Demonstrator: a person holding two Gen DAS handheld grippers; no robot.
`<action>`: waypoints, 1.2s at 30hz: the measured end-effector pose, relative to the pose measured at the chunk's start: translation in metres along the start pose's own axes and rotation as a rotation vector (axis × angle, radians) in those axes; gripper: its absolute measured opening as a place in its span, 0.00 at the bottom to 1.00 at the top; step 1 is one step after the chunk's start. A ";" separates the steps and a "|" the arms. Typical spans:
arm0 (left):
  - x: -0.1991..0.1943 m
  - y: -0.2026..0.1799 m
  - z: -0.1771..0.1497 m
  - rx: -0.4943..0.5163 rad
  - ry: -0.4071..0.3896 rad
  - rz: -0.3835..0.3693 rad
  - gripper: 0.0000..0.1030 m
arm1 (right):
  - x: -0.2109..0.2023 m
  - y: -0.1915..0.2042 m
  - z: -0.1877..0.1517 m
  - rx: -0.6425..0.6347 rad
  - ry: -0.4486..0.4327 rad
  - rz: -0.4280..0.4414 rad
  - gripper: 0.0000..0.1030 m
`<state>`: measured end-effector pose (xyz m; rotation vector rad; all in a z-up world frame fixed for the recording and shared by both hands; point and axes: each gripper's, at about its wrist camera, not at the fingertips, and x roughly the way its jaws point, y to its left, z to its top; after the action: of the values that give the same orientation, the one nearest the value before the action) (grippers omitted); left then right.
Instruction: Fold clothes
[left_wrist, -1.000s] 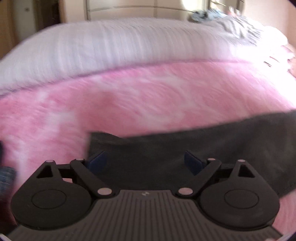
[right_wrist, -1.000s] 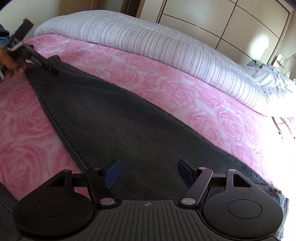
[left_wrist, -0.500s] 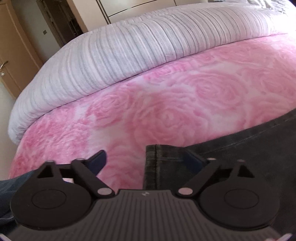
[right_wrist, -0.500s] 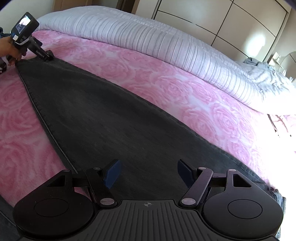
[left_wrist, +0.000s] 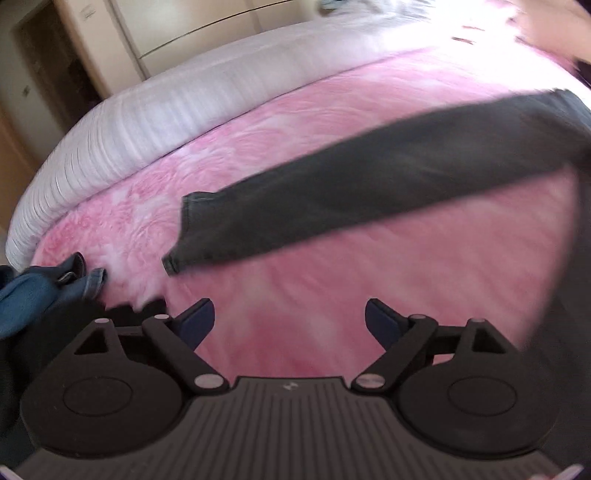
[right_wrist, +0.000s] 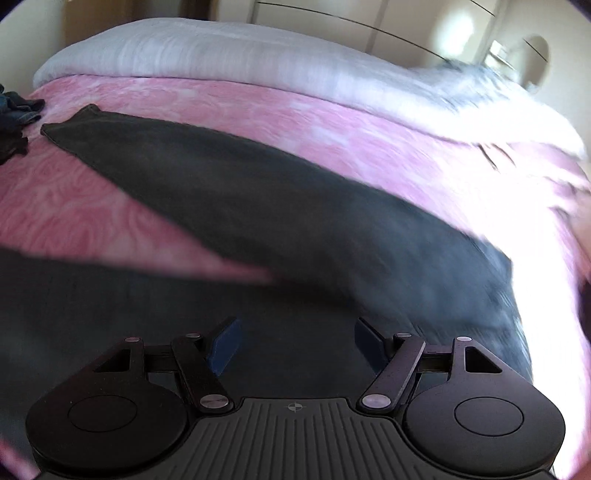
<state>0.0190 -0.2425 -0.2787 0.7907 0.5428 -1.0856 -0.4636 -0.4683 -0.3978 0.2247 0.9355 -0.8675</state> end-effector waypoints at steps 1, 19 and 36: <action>-0.017 -0.010 -0.008 0.019 -0.008 0.009 0.84 | -0.013 -0.010 -0.014 0.000 0.008 -0.013 0.70; -0.181 -0.139 -0.200 0.446 -0.064 0.226 0.86 | -0.090 -0.026 -0.152 -0.307 -0.130 -0.121 0.70; -0.114 -0.166 -0.208 0.739 -0.072 0.359 0.41 | -0.076 0.021 -0.171 -0.557 -0.240 -0.120 0.70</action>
<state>-0.1809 -0.0549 -0.3725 1.4219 -0.0906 -0.9671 -0.5749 -0.3242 -0.4445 -0.4097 0.9336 -0.6928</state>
